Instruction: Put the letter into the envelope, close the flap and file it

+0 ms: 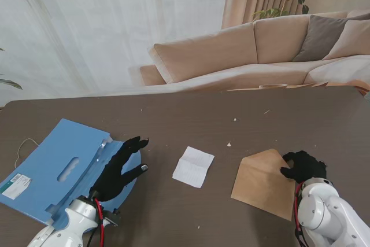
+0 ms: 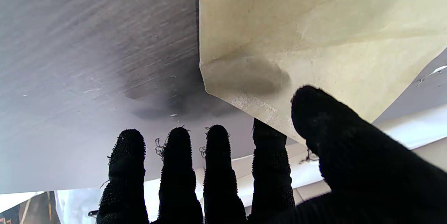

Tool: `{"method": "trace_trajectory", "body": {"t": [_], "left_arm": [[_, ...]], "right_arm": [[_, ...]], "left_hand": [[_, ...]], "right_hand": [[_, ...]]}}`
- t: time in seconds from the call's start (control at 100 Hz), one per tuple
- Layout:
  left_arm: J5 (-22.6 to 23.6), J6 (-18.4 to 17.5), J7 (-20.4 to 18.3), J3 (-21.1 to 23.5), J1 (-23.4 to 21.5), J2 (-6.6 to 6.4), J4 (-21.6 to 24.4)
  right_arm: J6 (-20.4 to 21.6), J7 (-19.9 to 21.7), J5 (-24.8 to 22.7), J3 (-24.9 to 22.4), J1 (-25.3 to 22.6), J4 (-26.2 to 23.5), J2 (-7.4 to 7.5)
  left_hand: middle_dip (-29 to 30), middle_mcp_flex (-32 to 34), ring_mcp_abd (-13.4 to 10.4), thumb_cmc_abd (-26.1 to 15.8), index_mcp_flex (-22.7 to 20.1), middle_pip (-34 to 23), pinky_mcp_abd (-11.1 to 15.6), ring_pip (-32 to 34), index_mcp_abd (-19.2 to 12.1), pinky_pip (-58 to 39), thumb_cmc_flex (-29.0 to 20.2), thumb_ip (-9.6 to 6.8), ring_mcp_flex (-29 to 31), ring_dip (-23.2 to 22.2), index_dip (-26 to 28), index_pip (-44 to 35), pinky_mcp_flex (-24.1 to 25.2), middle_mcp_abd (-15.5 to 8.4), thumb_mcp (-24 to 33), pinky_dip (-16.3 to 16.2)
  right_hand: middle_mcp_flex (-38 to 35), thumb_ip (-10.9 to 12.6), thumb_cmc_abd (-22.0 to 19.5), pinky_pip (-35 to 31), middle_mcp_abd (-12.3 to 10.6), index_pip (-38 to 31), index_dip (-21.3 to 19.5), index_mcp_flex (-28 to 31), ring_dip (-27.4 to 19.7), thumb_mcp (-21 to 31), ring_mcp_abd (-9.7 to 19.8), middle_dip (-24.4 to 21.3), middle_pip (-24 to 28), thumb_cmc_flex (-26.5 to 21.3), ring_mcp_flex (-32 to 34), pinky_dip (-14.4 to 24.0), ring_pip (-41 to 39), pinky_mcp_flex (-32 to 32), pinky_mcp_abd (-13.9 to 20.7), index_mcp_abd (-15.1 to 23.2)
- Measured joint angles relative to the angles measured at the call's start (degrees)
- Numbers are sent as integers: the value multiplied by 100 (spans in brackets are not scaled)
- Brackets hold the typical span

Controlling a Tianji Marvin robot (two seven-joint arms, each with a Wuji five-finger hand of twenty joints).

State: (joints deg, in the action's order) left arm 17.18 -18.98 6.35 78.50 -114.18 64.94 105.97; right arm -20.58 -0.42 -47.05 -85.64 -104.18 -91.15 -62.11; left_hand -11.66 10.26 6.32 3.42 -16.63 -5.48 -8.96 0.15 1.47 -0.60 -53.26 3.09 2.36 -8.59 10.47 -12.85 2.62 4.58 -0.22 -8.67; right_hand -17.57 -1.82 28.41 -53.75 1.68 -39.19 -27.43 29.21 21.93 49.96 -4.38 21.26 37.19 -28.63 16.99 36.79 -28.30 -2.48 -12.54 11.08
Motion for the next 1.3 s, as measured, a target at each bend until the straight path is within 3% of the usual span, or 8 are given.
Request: {"method": "trace_trajectory", "body": {"t": [0.05,0.15,0.4,0.58,0.74,0.92,1.01,1.3], "left_arm": [[0,0,0,7,-1,0,2],[0,0,7,15,-2,0,2],[-29,58,-8,24,-7,0,21],[-42,49,-45,35,-10,-1,30],[-63,-23,-84,61,-9,-5,31],[-34,-70,-137,109,-49,-17,123],[98,-67,-229,145,-63,-38,222],[510,112,-904,264,70,-187,782]], "right_arm": [[69,-49,2,13,35,60,-13],[173,-74,5,46,92,138,-21],[290,-340,156,57,115,170,-56],[477,-654,707,-167,-98,-131,-191],[515,-922,784,-273,-407,-694,-270],[708,-1208,899,-397,-790,-1390,-358],[838,-1288,978,-406,-907,-1703,-383],[1196,-1587,868,-52,-814,-2314,-403]], "left_hand": [[0,0,0,0,0,0,0,0,0,0,0,0,0,-1,0,0,0,1,0,0],[0,0,-1,0,0,-2,0,0,0,0,0,0,0,-1,0,0,0,1,0,0],[0,0,-2,0,0,-9,0,0,0,0,-43,0,0,-2,0,0,0,4,-2,0],[0,1,-4,0,-2,-22,0,0,5,0,-99,0,0,-4,0,-51,0,32,-2,0],[0,3,-4,0,-4,-82,0,0,8,0,-178,0,0,-26,0,-52,0,39,-2,0],[-56,7,-4,29,-11,-233,0,5,139,-13,-262,0,0,-213,0,-52,0,146,3,-67],[-114,89,30,114,-159,-354,-16,96,219,-187,-333,0,0,-535,66,-107,25,276,8,-431],[-430,590,299,607,-313,-604,-244,376,494,-988,-323,0,31,-1778,277,-127,251,568,577,-2621]], "right_hand": [[-144,-316,357,-60,12,-680,177,294,0,98,-1,62,126,-249,58,-51,4,-29,-5,222],[-531,-456,634,-130,24,-1484,361,982,0,226,-74,13,106,-504,134,-54,-79,-71,-60,577],[-1736,-497,464,-389,-167,-1767,580,1672,3,597,-140,-44,48,-695,885,-115,-220,-405,-189,569],[-3764,-500,418,-1548,203,-1864,-199,1664,504,760,-518,470,558,-1021,3128,-112,-1400,-1781,-546,208],[-3806,-370,395,-2191,466,-1870,-805,1582,1028,854,-677,1154,1408,-1068,3327,19,-2552,-2029,-622,54],[-3804,-356,317,-2321,601,-1890,-1006,1498,1172,871,-686,1351,1624,-1068,3327,123,-2869,-2029,-684,-14],[-3804,-356,316,-2324,623,-1890,-1009,1498,1220,871,-688,1387,1676,-1068,3327,154,-2906,-2029,-687,-16],[-3804,-356,310,-2384,663,-1890,-1013,1498,1230,871,-710,1404,1686,-1071,3327,171,-2969,-2028,-755,-19]]}}
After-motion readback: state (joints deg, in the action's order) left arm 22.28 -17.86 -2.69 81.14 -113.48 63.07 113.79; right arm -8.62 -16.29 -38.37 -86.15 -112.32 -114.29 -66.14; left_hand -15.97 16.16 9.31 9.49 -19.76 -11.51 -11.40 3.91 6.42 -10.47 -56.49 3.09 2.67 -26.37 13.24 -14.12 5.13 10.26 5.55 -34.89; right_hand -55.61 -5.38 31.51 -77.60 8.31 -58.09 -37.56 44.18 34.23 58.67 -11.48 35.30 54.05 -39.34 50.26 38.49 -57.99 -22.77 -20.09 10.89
